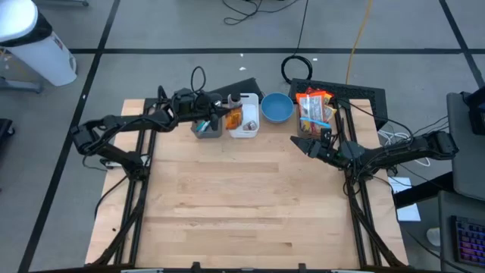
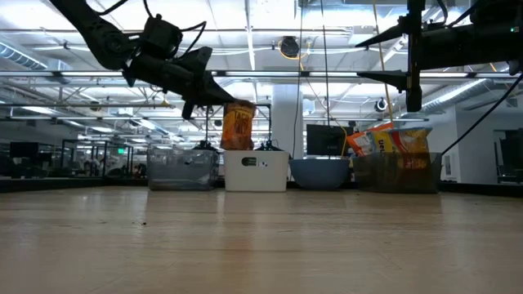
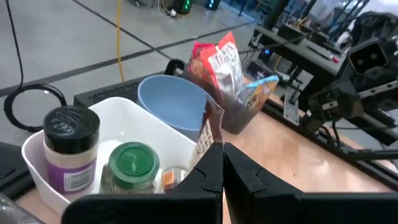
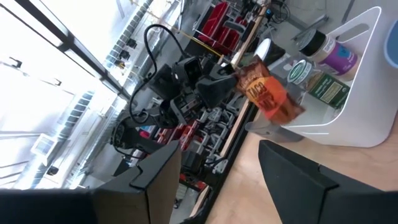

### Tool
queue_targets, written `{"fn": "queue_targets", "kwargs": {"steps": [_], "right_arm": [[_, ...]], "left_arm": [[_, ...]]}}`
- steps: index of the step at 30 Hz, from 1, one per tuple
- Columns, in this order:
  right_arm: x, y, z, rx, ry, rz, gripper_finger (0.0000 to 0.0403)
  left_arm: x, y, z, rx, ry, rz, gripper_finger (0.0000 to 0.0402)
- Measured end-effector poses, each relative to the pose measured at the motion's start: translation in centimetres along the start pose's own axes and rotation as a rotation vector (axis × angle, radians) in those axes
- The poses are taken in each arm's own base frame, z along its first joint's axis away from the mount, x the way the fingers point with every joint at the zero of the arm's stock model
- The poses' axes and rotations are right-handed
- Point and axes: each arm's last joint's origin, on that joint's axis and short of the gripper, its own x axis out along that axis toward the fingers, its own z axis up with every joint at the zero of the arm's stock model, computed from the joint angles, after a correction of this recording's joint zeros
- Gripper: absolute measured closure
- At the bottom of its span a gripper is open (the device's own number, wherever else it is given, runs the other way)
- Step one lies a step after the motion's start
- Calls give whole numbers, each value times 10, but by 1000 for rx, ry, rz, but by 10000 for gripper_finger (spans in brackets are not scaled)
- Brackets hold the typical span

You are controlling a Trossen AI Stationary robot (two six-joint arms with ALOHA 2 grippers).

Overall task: Pick & Place Food Item
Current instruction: Put the brown seasoning bag into the white bin

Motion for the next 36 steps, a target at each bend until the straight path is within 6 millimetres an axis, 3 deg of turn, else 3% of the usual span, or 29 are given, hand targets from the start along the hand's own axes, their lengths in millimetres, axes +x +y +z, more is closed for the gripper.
{"fn": "queue_targets", "kwargs": {"steps": [8,36], "right_arm": [[0,0,0,9,0,0,193],[0,0,0,13,1,-1,195]], "left_arm": [[5,0,5,18,-93,-30,401],[31,14,-27,-43,-6,64,400]]}}
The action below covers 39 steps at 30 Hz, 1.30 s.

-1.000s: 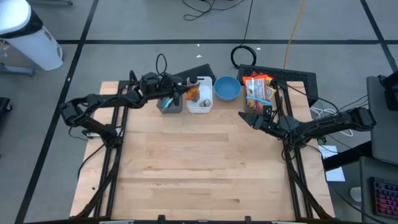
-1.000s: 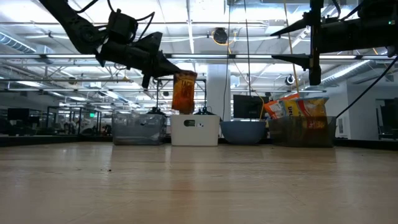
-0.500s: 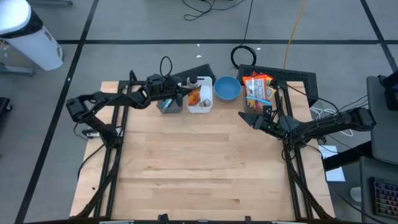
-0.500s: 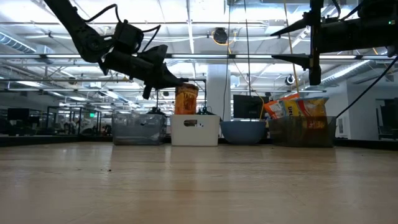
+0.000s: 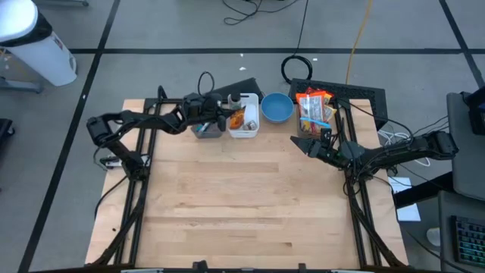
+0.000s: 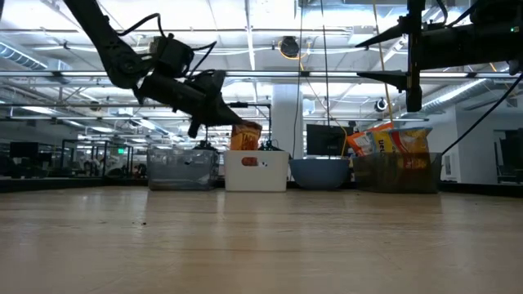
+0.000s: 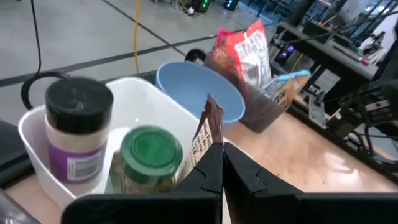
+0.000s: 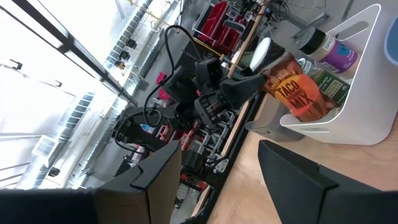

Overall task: Pick & Place Food Item
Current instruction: Put the brown seasoning bag into the white bin, then return to Home Position

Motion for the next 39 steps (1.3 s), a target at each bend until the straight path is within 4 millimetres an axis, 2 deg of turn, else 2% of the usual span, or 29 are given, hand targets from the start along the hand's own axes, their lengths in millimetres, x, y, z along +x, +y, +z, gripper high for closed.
{"fn": "queue_targets", "kwargs": {"steps": [5,10,30,34,39], "right_arm": [[0,0,0,2,0,-1,195],[0,0,0,2,-3,-3,195],[0,-2,0,-9,2,-22,195],[0,-2,0,-9,3,-22,195],[0,-2,-1,-9,5,-20,195]], "left_arm": [[5,-2,-9,2,23,26,400],[6,-7,-10,31,11,62,400],[6,-3,-14,-2,47,108,379],[6,-3,-14,-5,46,108,350],[6,-3,-14,-38,43,108,280]]}}
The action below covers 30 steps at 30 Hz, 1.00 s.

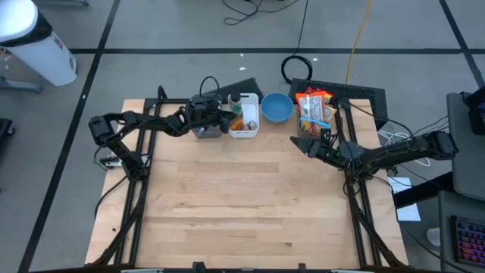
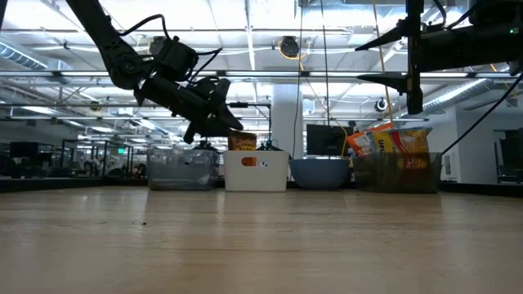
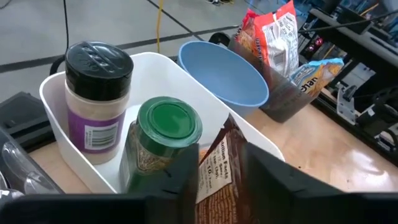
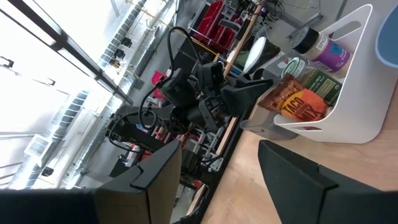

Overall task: Pick & Place Food Item
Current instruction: Return to Home Position

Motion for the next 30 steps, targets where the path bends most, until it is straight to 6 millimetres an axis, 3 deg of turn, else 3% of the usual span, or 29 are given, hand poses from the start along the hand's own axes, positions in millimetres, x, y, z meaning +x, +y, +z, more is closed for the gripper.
{"fn": "queue_targets", "kwargs": {"steps": [6,12,16,24,30], "right_arm": [[0,0,0,1,1,1,195],[0,4,2,-10,-6,38,195],[-1,11,4,-69,-7,123,195],[1,12,11,-121,8,186,198],[10,20,28,-182,48,249,235]], "left_arm": [[0,0,1,-60,-9,-4,210],[-6,-6,16,-87,-88,-113,189],[-21,-10,34,-58,-132,-204,203],[-74,-26,72,62,-242,-272,258],[-114,-38,83,118,-259,-266,289]]}}
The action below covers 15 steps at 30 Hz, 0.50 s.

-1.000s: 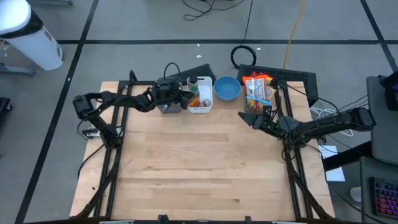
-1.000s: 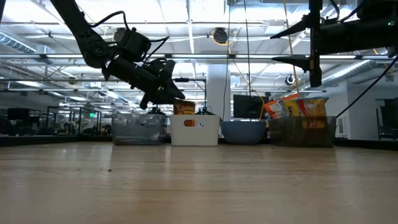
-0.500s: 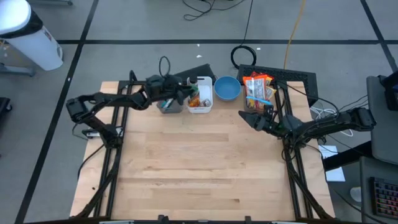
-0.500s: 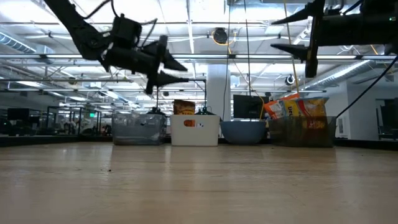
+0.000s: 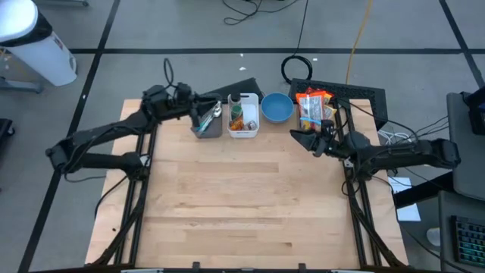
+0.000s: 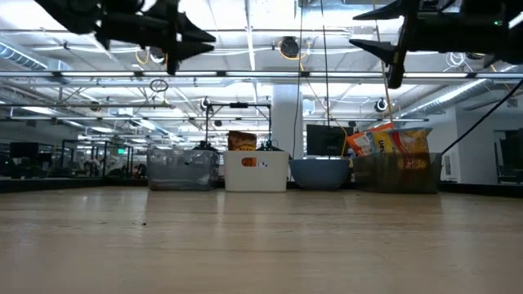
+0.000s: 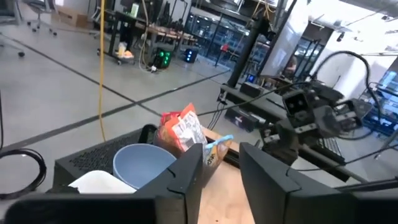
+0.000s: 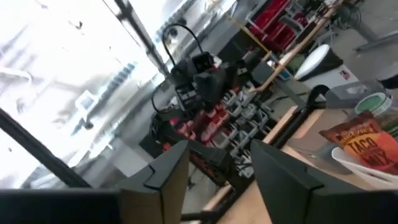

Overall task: Pick & Place Food Item
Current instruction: Return to Home Position

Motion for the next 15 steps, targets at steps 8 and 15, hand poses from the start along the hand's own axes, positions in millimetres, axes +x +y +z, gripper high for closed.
{"fn": "queue_targets", "kwargs": {"steps": [8,15], "right_arm": [[18,13,37,-188,160,-14,319],[10,27,73,-368,48,-4,395]], "left_arm": [[-39,-21,15,20,10,4,316],[-71,-39,29,50,-64,-22,365]]}}
